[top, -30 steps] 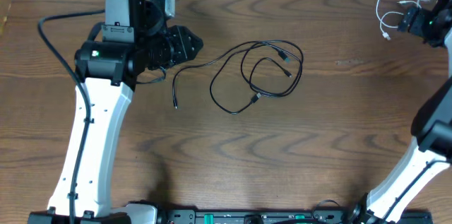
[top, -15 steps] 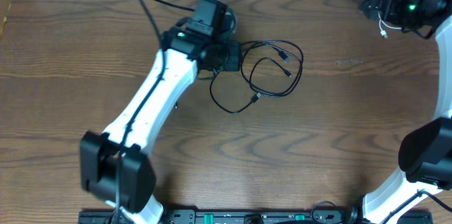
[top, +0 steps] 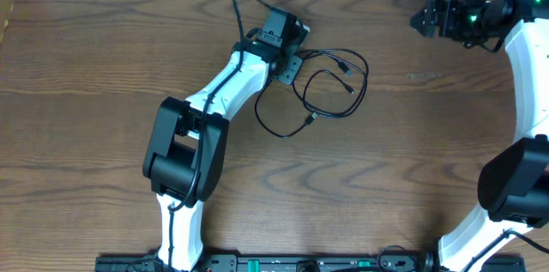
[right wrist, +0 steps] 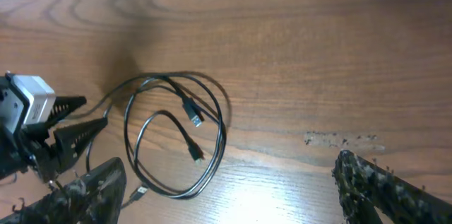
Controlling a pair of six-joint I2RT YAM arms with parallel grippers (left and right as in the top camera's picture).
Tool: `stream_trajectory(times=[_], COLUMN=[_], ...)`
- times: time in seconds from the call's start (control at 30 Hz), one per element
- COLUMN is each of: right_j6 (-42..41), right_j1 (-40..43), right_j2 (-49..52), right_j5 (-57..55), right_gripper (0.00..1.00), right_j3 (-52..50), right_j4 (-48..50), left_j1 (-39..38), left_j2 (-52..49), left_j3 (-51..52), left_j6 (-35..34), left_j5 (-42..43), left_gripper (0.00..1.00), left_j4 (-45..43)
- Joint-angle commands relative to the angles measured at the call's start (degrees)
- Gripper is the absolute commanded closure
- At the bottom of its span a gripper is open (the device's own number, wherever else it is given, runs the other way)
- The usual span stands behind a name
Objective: Untangle cables
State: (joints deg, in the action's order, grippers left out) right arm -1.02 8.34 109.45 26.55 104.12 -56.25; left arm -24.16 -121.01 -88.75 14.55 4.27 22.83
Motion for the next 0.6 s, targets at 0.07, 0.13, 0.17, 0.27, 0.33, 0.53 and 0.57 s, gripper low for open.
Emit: stream_trajectory(times=[0.07, 0.13, 0.17, 0.27, 0.33, 0.53, 0.57], right_j6=[0.7, 0.7, 0.7, 0.7, 0.7, 0.7, 0.7], right_j1=[-2.6, -3.0, -3.1, -3.7, -4.0, -4.7, -4.7], right_j2=[-0.4, -0.4, -0.4, -0.4, -0.4, -0.4, -0.4], right_j5=[0.6, 0.6, 0.6, 0.6, 0.6, 0.6, 0.6], right_gripper=[0.10, 0.10, 0.10, 0.10, 0.11, 0.11, 0.11], right_j3=[-3.0, -3.3, -3.3, -3.3, -3.3, -3.3, -3.3], right_j4=[0.7, 0.9, 0.9, 0.9, 0.9, 0.7, 0.7], left_j1=[0.1, 0.4, 0.7, 1.7, 2.3, 3.3, 3.3], left_j2=[-3.4, -3.5, -3.5, -3.8, -4.4, -6.4, -6.4], left_j3=[-0.4, -0.4, -0.4, -0.4, -0.4, -0.4, -0.4], left_j6=[16.0, 16.5, 16.5, 16.5, 16.5, 16.2, 15.6], left_j5=[0.4, 0.2, 0.2, 0.2, 0.2, 0.2, 0.2], left_gripper=[0.45, 0.44, 0.44, 0.44, 0.44, 0.44, 0.45], left_j4=[-2.4, -3.4, -3.9, -4.5, -4.4, -4.3, -4.2])
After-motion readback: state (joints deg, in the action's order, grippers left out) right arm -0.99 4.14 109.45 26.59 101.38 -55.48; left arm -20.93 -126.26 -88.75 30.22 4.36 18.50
